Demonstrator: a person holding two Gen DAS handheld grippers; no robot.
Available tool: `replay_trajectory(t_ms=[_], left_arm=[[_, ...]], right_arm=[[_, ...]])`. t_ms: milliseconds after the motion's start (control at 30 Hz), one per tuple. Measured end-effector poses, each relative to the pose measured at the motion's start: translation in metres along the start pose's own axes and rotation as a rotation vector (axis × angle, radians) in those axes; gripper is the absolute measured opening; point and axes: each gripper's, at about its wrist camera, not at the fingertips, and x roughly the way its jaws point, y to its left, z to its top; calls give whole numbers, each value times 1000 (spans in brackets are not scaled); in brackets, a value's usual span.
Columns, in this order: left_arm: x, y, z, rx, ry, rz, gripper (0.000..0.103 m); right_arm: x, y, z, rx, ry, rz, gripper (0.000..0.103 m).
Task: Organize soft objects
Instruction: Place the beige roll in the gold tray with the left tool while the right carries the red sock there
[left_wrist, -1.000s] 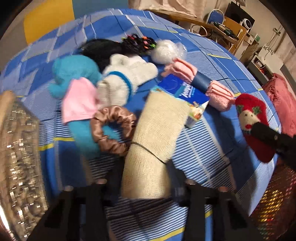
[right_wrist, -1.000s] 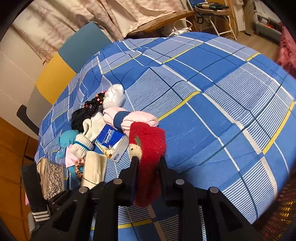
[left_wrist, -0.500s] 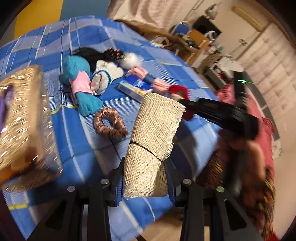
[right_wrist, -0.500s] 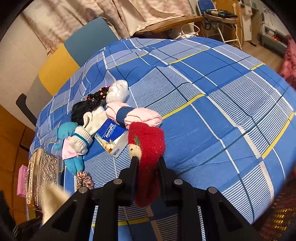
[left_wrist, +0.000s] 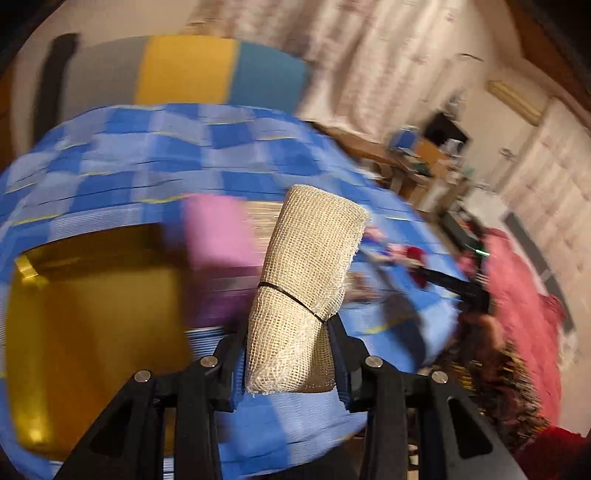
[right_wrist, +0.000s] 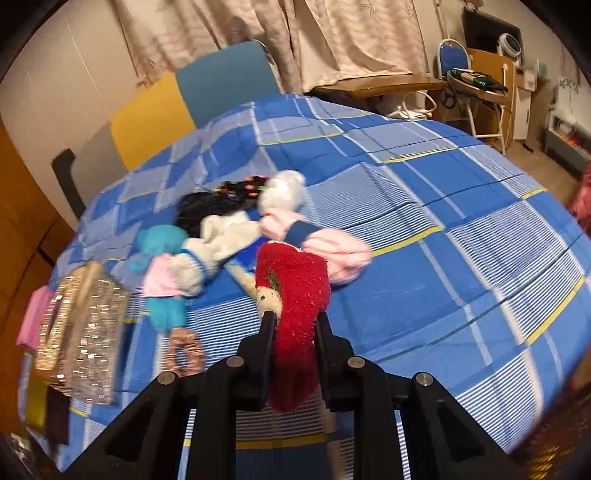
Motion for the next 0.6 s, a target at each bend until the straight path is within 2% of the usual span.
replay_trajectory(t_ms=[100, 167, 333, 400, 500, 600], left_arm=[[-1, 60, 0, -110, 36, 53, 37], [4, 99, 0, -168, 56, 121, 37], [35, 183, 1, -258, 140, 224, 37], [48, 208, -2, -310, 154, 295, 37], [58, 237, -1, -370, 163, 328, 37], [70, 252, 4, -374, 179, 390, 37]], right_arm=[[-12, 15, -12, 38, -14, 63, 21], [-25, 29, -19, 40, -30, 97, 20], [-64, 79, -31, -7, -61, 179, 20], [-77, 98, -34, -23, -71, 212, 20], [-98, 135, -38, -69, -82, 272, 20], [-112, 179, -42, -132, -71, 340, 20]])
